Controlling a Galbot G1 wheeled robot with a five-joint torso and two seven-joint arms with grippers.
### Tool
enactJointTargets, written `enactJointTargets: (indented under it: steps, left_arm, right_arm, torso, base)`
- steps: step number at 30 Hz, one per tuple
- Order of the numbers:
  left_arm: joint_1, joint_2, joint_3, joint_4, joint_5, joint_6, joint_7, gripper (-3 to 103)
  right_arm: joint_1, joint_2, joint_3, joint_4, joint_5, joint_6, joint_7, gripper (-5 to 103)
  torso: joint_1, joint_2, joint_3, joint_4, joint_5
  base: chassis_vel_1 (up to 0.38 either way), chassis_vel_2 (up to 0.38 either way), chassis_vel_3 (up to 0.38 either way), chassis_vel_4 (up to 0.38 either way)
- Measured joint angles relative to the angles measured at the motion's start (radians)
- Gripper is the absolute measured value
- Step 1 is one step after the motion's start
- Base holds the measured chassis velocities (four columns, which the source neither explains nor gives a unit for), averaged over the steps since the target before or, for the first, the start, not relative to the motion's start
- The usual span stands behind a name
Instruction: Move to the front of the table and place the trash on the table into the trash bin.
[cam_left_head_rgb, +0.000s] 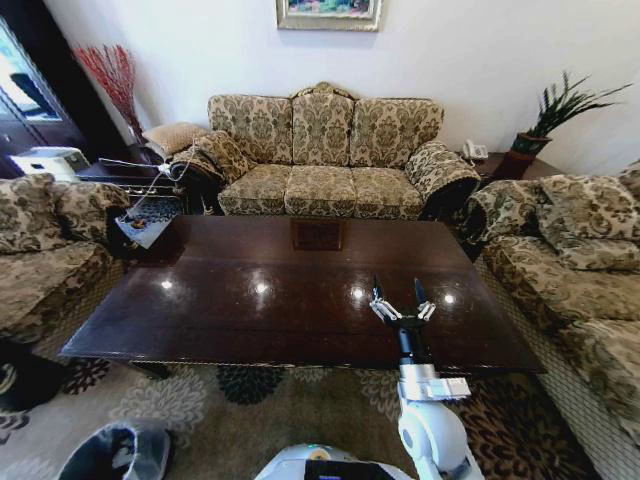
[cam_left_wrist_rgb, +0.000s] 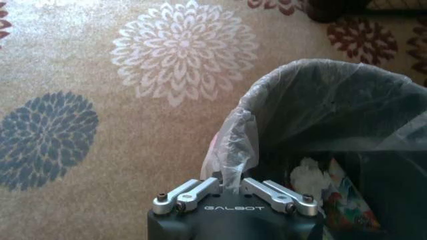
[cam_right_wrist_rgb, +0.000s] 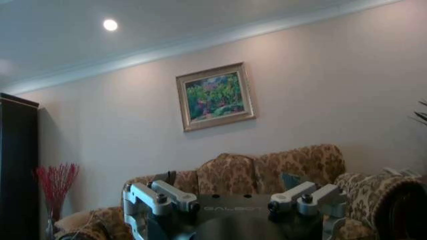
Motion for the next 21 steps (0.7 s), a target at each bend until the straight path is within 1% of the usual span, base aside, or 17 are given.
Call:
enactJointTargets:
  steps: [8, 13, 17, 18, 19, 20, 21]
  left_arm:
    - [-0.006, -0.002, -0.005, 0.013, 0.008, -0.006, -0.003, 0]
    - [-0.015, 0.002, -0.012, 0.048, 0.039, -0.025, 0.007, 0]
    - [-0.032, -0.010, -0.019, 0.070, 0.055, -0.031, 0.000, 0]
    - [-0.035, -0.017, -0.021, 0.075, 0.063, -0.030, 0.000, -3]
    - [-0.037, -0.021, -0.023, 0.082, 0.071, -0.030, 0.005, 2]
    - [-0.037, -0.021, -0.023, 0.082, 0.071, -0.030, 0.005, 2]
    - [-0.038, -0.026, -0.025, 0.086, 0.081, -0.029, 0.010, 7]
  right_arm:
    - [0.009, 0.002, 0.001, -0.013, 0.004, 0.024, 0.000, 100]
    - [-0.020, 0.002, -0.024, -0.011, 0.007, 0.061, -0.007, 100]
    - [-0.034, 0.005, -0.039, -0.013, 0.004, 0.084, -0.020, 100]
    - [-0.036, 0.004, -0.040, -0.013, 0.004, 0.087, -0.020, 100]
    - [-0.036, 0.002, -0.039, -0.013, 0.005, 0.087, -0.020, 100]
    - [-0.036, 0.002, -0.039, -0.013, 0.005, 0.087, -0.020, 100]
    - [-0.035, 0.000, -0.035, -0.014, 0.008, 0.088, -0.018, 100]
  torso:
    - [0.000, 0.000, 0.000, 0.0000, -0.0006]
    - [-0.001, 0.001, 0.000, 0.0003, -0.0006]
    - [0.000, 0.001, 0.000, 0.0001, -0.0003]
    - [0.000, 0.000, 0.000, 0.0000, -0.0007]
    - [0.000, 0.000, 0.000, 0.0000, -0.0008]
    - [0.000, 0.000, 0.000, 0.0000, -0.0008]
    - [0.000, 0.000, 0.000, -0.0002, 0.0001]
  base:
    - [0.058, -0.061, -0.053, 0.057]
    - [0.069, -0.069, -0.074, 0.075]
    - [0.018, -0.006, -0.028, 0.042]
    - [0.000, 0.000, 0.000, 0.000]
    - [0.000, 0.000, 0.000, 0.000]
    - [0.000, 0.000, 0.000, 0.000]
    - [0.000, 0.000, 0.000, 0.000]
